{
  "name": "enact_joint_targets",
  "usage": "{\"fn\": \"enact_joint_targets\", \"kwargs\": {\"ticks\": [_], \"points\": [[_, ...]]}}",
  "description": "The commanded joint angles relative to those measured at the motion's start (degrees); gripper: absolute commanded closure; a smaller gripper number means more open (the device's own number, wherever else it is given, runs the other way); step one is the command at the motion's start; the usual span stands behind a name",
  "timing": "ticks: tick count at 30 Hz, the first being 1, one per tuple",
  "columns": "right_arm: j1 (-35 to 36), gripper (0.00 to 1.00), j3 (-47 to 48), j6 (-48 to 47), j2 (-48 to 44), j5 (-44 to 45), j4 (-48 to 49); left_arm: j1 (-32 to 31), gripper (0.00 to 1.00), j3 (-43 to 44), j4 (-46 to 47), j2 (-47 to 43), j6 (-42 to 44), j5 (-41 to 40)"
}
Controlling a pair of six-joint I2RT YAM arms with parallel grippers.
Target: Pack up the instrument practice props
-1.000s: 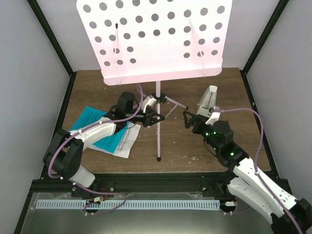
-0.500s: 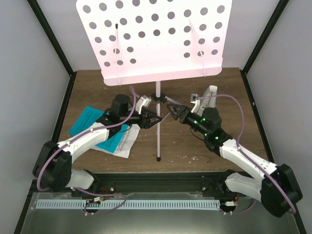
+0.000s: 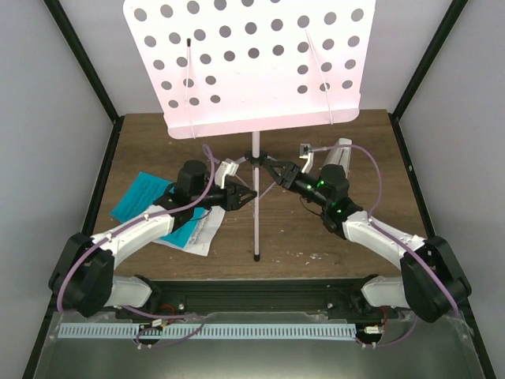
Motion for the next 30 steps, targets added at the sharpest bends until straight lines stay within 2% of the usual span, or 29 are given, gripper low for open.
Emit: {"fn": "enact_joint_targets", "kwargs": {"ticks": [1, 3, 14, 17, 20, 21, 22, 24, 26, 30], "points": [[-0.6, 0.57, 2.9, 0.0, 0.4, -1.0, 2.2, -0.3, 0.56, -0.6, 3.4, 1.2, -2.2, -0.4], [-0.9, 0.60, 3.2, -0.8, 0.4, -0.7, 1.3, -0.5, 0.56, -0.4, 3.8, 1.8, -2.4, -0.4], [-1.8, 0.90, 1.6, -7.3, 0.6, 0.2, 1.2, -0.8, 0.59, -0.2, 4.1, 3.4, -2.9, -0.6], [-1.8, 0.92, 0.7, -10.5, 0.3, 0.1, 1.9, -0.8, 0.60, -0.1, 4.2, 3.5, -3.0, -0.7], [-1.9, 0.89, 0.5, -11.3, -0.1, -0.2, 1.0, -0.9, 0.59, -0.1, 4.2, 3.6, -3.1, -0.7], [-1.9, 0.82, 0.2, -10.7, -0.3, 0.0, 1.3, -0.9, 0.59, 0.0, 4.4, 3.7, -3.2, -0.8], [-2.0, 0.71, -0.2, -9.9, -0.5, 0.1, 1.7, -0.9, 0.59, -0.1, 4.7, 3.8, -3.4, -0.9], [-2.3, 0.62, -0.9, -7.8, -0.5, -0.7, 3.3, -1.0, 0.60, -0.2, 5.2, 4.0, -3.8, -0.9], [-2.5, 0.57, -0.8, -6.1, 0.0, -1.4, 4.2, -1.2, 0.64, -0.1, 5.6, 4.6, -4.1, -0.7], [-2.6, 0.56, 1.1, -4.2, 2.3, -4.6, 5.0, -1.6, 0.67, 0.5, 5.7, 5.8, -4.3, -0.7]]}}
